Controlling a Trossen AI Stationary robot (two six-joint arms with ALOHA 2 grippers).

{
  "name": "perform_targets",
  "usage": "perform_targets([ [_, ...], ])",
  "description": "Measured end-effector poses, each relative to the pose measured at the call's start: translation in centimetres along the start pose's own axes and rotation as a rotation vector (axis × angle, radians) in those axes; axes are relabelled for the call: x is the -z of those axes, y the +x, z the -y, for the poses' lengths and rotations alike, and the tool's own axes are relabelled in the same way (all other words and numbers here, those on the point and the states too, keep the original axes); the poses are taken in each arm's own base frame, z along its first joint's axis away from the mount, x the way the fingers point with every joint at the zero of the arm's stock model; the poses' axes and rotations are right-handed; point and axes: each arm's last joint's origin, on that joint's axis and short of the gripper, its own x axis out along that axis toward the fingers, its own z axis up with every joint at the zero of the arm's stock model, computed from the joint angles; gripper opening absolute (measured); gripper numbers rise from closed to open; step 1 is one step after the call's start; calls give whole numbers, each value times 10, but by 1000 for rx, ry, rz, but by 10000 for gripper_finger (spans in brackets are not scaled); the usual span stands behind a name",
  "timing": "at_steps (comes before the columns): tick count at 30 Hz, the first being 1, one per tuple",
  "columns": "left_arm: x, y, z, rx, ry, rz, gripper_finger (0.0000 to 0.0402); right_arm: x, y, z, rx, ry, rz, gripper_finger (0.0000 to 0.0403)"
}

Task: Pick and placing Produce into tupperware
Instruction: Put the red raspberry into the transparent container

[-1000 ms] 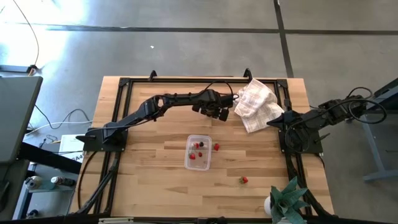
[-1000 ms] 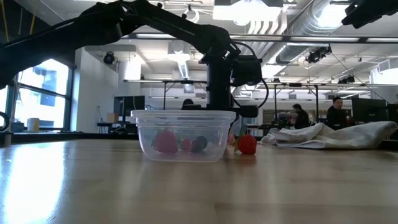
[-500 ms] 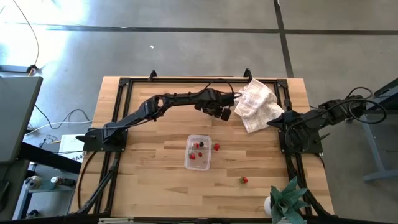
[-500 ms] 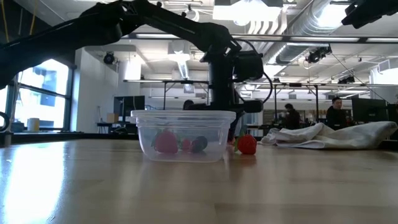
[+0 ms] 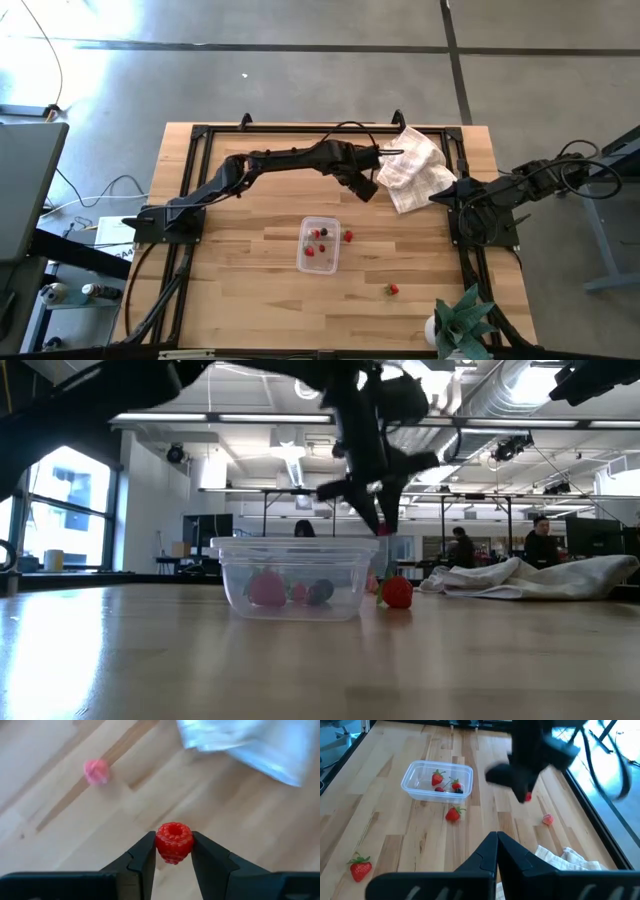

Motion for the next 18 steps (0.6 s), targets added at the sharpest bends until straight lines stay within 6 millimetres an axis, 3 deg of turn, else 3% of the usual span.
perform_targets([
  [4, 8, -38, 13, 41, 115, 36, 107, 0, 0, 0, 0, 0, 0, 0],
  [11, 40, -80, 38, 58, 370, 8, 107, 0, 0, 0, 0, 0, 0, 0],
  [18, 79, -97, 66, 166, 608, -103, 107, 0, 0, 0, 0, 0, 0, 0],
])
